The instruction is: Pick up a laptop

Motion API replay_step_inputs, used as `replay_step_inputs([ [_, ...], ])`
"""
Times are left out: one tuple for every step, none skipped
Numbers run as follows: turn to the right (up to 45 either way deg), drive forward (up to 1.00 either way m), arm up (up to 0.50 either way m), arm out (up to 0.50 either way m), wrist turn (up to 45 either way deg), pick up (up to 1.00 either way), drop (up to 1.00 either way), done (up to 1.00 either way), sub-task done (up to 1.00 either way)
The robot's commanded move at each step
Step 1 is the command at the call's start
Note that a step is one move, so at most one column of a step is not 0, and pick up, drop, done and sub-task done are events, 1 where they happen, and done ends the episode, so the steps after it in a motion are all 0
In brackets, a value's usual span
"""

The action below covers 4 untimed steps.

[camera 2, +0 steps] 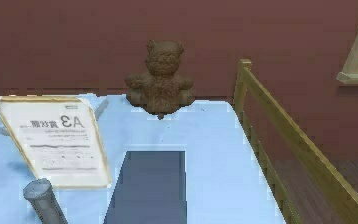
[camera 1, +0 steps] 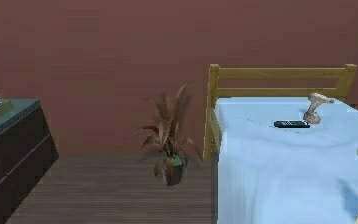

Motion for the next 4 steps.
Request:
replay_step_inputs([
  [0.0,0.00,0.50,0.00,0.0,0.00,0.00,0.00,0.00],
  [0.0,0.00,0.36,0.00,0.0,0.00,0.00,0.00,0.00],
  [0.0,0.00,0.00,0.04,0.0,0.00,0.00,0.00,0.00],
  [0.0,0.00,0.00,0.00,45.0,0.00,0.00,0.00,0.00],
])
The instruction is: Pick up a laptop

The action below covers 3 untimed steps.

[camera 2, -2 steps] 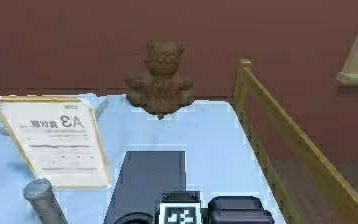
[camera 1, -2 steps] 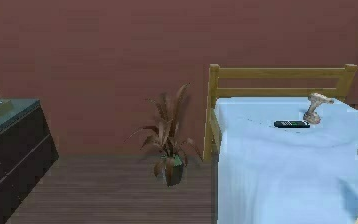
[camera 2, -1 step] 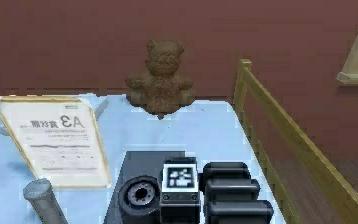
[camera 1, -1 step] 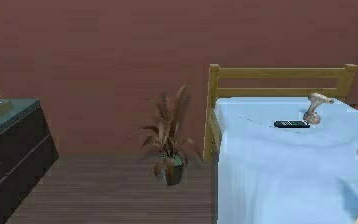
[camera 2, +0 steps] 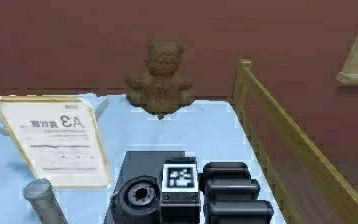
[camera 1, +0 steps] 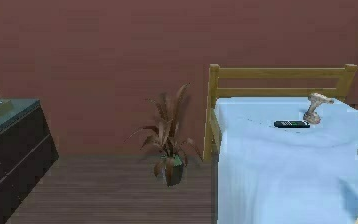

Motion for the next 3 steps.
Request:
replay_step_inputs([
  [0.0,0.00,0.00,0.00,45.0,0.00,0.00,0.00,0.00],
  [0.0,0.00,0.00,0.00,45.0,0.00,0.00,0.00,0.00],
  [0.0,0.00,0.00,0.00,36.0,0.00,0.00,0.00,0.00],
])
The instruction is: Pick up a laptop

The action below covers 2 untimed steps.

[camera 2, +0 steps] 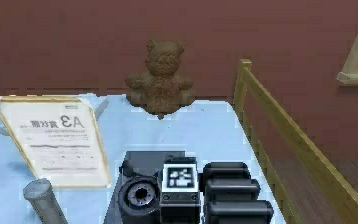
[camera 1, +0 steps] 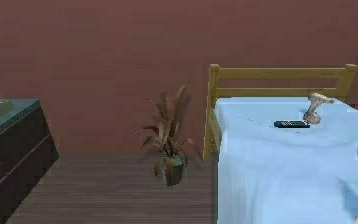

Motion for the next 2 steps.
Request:
replay_step_inputs([
  [0.0,0.00,-0.30,0.00,0.0,0.00,0.00,0.00,0.00],
  [0.0,0.00,0.00,0.00,0.0,1.00,0.00,0.00,0.00],
])
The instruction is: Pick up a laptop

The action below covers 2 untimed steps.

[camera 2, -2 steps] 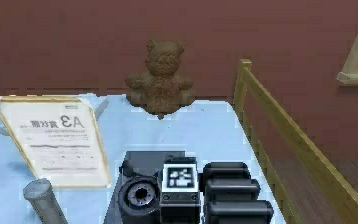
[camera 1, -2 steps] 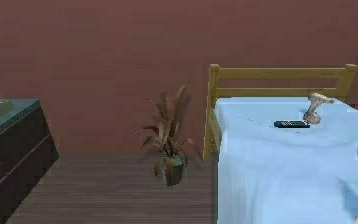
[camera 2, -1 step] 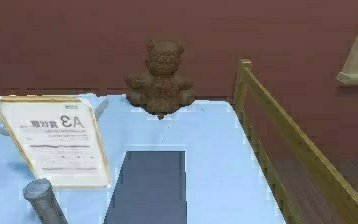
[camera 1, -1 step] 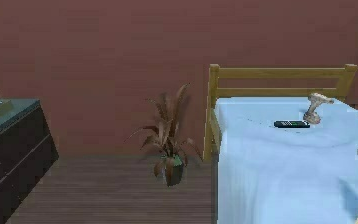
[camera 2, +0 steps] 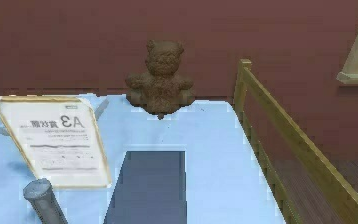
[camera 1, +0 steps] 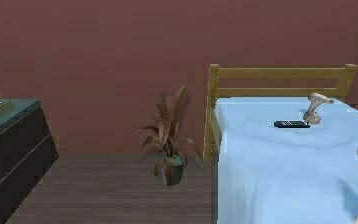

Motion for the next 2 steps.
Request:
replay_step_inputs([
  [0.0,0.00,0.10,0.00,0.0,0.00,0.00,0.00,0.00],
  [0.0,0.00,0.00,0.00,0.0,0.00,0.00,1.00,0.00],
])
